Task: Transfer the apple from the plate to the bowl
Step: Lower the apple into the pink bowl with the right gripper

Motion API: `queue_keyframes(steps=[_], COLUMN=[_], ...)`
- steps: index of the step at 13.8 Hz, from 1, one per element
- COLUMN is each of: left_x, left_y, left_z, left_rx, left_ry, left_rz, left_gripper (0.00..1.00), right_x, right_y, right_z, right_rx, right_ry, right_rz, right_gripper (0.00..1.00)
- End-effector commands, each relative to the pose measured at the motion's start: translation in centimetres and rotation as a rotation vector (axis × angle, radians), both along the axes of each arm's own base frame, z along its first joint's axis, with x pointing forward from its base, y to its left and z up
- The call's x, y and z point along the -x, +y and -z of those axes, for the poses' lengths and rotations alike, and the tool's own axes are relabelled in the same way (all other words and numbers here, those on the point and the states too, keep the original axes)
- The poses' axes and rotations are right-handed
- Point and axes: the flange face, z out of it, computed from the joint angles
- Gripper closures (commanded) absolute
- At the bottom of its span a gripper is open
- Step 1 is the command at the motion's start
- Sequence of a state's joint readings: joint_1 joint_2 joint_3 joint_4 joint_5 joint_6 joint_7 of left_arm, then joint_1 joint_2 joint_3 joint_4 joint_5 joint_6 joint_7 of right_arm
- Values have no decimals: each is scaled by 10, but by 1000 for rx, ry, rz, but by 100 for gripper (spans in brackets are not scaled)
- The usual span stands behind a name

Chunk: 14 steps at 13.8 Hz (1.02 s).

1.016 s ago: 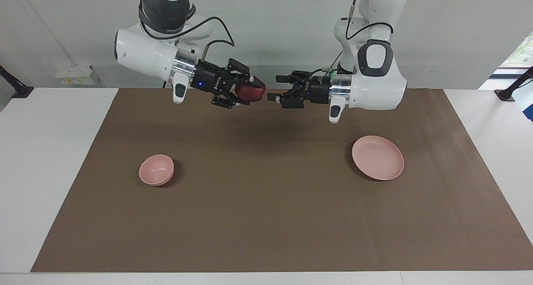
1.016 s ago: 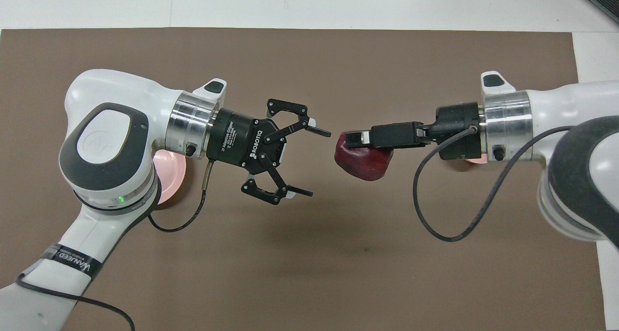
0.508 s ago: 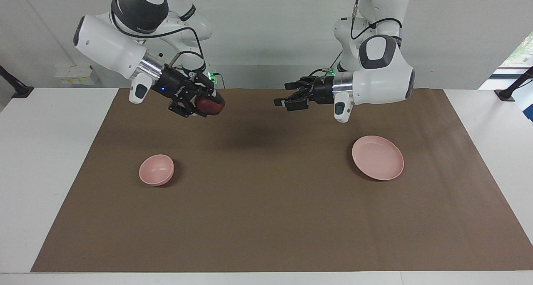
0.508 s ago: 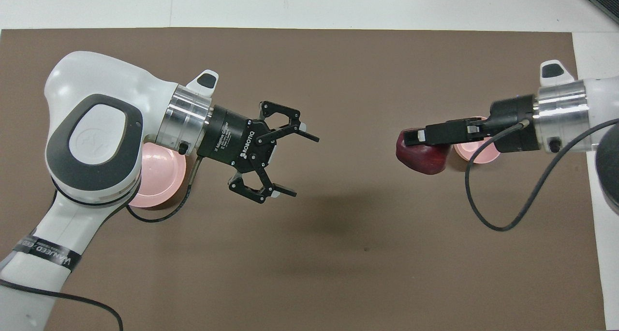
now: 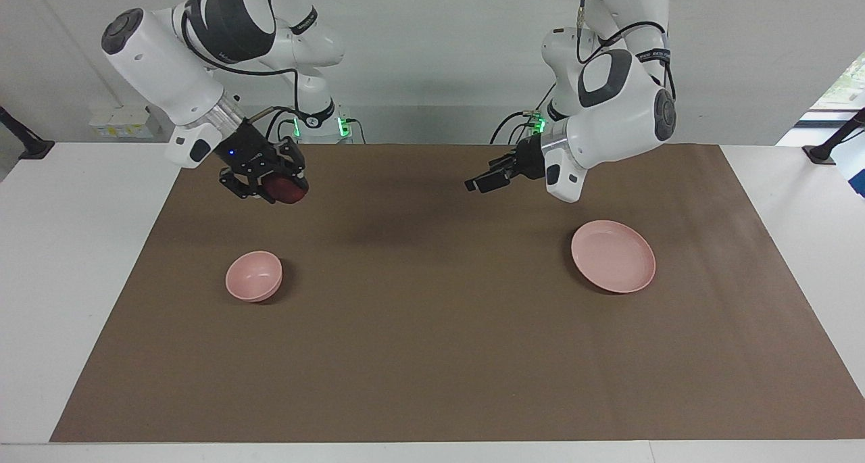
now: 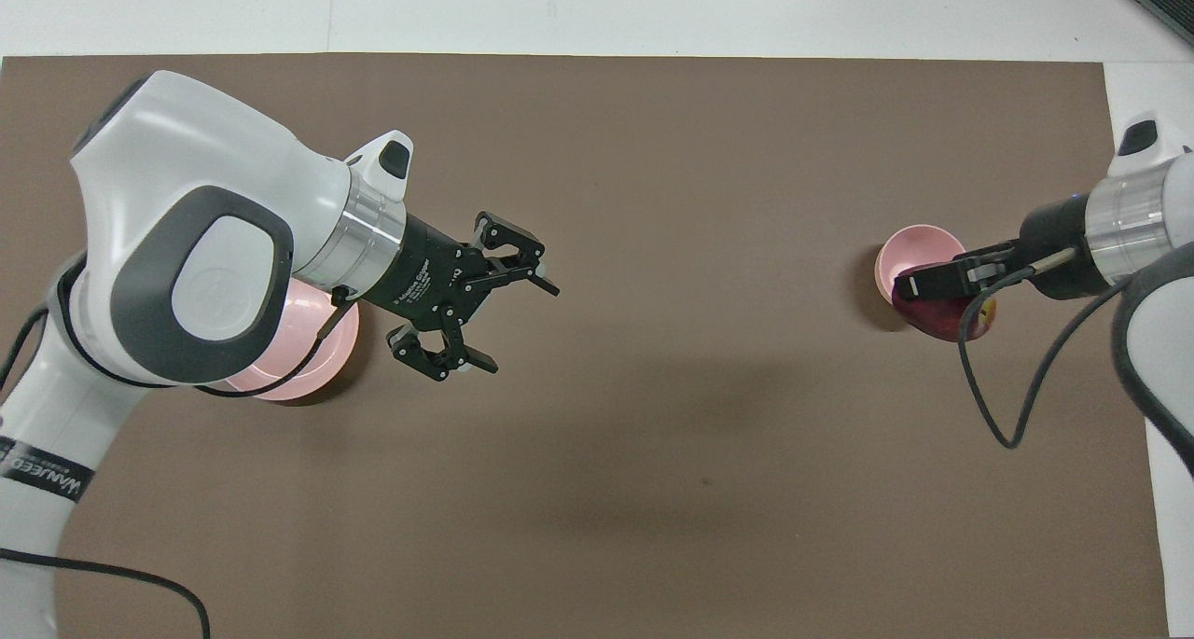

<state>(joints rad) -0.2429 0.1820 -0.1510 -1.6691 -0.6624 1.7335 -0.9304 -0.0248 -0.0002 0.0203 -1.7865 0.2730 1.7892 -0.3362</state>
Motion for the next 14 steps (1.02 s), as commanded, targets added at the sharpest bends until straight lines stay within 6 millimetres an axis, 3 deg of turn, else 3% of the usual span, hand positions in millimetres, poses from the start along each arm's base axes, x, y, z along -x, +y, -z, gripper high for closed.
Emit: queue_keyframes(steps=[1,3,7,14], left_x=[1,-11,-26,-27], left_y=[-1,8,20,21], left_z=[-2,-1,-4,1], left_rx=[-89,-182,-307,-350], left_ry=[-101,-207,-359,-385], left_rz=[51,50,61,77], left_gripper=[0,0,0,0], right_x=[-1,-2,-19,-61], right_y=[-13,-34,-58,-63], right_z=[-1,5,49,130], right_rx=[127,161,238,268], right_ry=[-2,5,43,2], right_rz=[-42,-41,-136,-135], right_gripper=[100,100,100,100])
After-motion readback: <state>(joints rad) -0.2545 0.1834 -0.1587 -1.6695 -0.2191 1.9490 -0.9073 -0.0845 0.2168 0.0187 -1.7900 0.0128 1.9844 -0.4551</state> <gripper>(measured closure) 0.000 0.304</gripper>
